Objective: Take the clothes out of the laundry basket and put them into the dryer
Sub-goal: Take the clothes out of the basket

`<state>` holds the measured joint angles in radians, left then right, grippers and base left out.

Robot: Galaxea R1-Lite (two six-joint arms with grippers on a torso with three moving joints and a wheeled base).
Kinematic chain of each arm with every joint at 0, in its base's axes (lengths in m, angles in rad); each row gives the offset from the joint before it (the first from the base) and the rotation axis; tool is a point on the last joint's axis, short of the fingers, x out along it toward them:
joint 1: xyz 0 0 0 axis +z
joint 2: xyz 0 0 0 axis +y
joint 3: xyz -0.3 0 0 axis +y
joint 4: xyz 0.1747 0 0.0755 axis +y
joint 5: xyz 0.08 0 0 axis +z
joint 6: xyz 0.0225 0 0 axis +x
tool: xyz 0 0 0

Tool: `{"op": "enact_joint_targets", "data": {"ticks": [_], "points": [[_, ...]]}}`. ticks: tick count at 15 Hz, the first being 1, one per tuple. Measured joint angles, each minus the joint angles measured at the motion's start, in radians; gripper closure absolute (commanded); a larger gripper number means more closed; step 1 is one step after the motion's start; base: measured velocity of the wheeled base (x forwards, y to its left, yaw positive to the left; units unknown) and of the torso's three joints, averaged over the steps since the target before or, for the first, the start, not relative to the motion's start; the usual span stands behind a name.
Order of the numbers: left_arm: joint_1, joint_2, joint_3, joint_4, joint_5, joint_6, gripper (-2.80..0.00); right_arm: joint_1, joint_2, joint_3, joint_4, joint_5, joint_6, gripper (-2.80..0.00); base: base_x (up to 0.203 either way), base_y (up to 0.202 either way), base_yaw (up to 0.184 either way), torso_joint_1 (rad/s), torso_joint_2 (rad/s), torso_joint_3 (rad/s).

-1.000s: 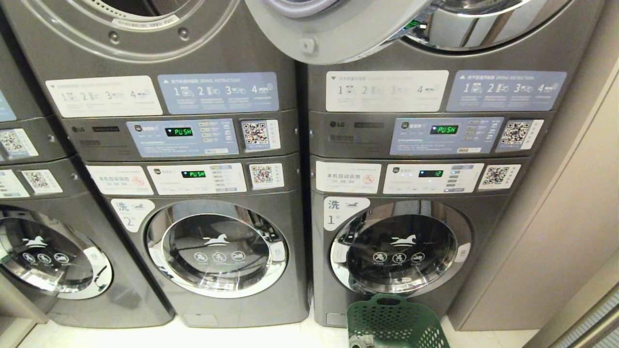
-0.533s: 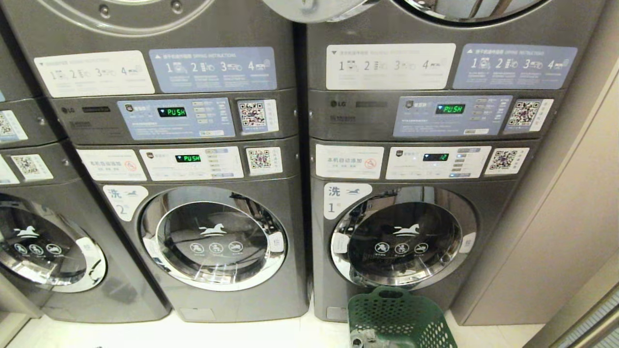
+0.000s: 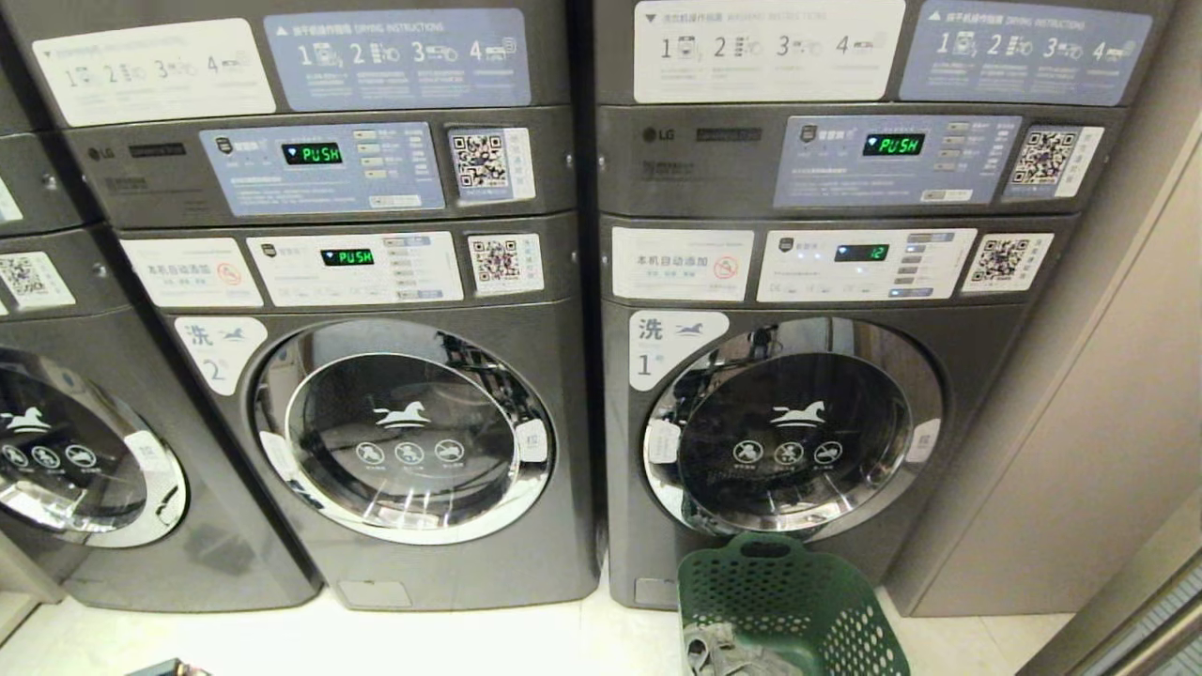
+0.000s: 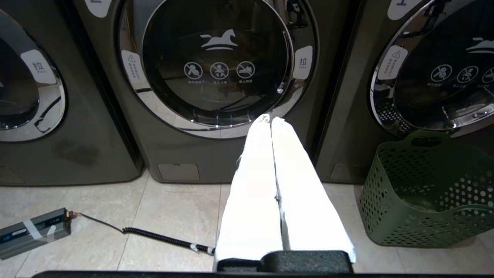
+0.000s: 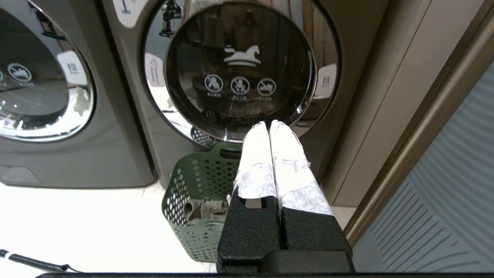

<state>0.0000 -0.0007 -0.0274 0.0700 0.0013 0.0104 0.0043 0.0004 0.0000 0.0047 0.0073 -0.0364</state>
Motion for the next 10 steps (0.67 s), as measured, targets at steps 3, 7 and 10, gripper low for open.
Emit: {"op": "enact_joint_targets", "data": {"ticks": [3, 7, 10], "points": [[0.0, 0.0, 0.0, 0.0, 0.0, 0.0, 0.0, 0.0, 0.0, 0.0, 0.0, 0.0, 0.0, 0.0, 0.0, 0.0, 0.0, -0.178, 0.49, 0.306], [0.0, 0.0, 0.0, 0.0, 0.0, 0.0, 0.0, 0.0, 0.0, 0.0, 0.0, 0.0, 0.001, 0.0, 0.0, 0.0, 0.0, -0.159, 0.48, 0.317], [0.0, 0.0, 0.0, 0.0, 0.0, 0.0, 0.0, 0.0, 0.0, 0.0, 0.0, 0.0, 0.001, 0.0, 0.0, 0.0, 0.0, -0.135, 0.47, 0.322]]}}
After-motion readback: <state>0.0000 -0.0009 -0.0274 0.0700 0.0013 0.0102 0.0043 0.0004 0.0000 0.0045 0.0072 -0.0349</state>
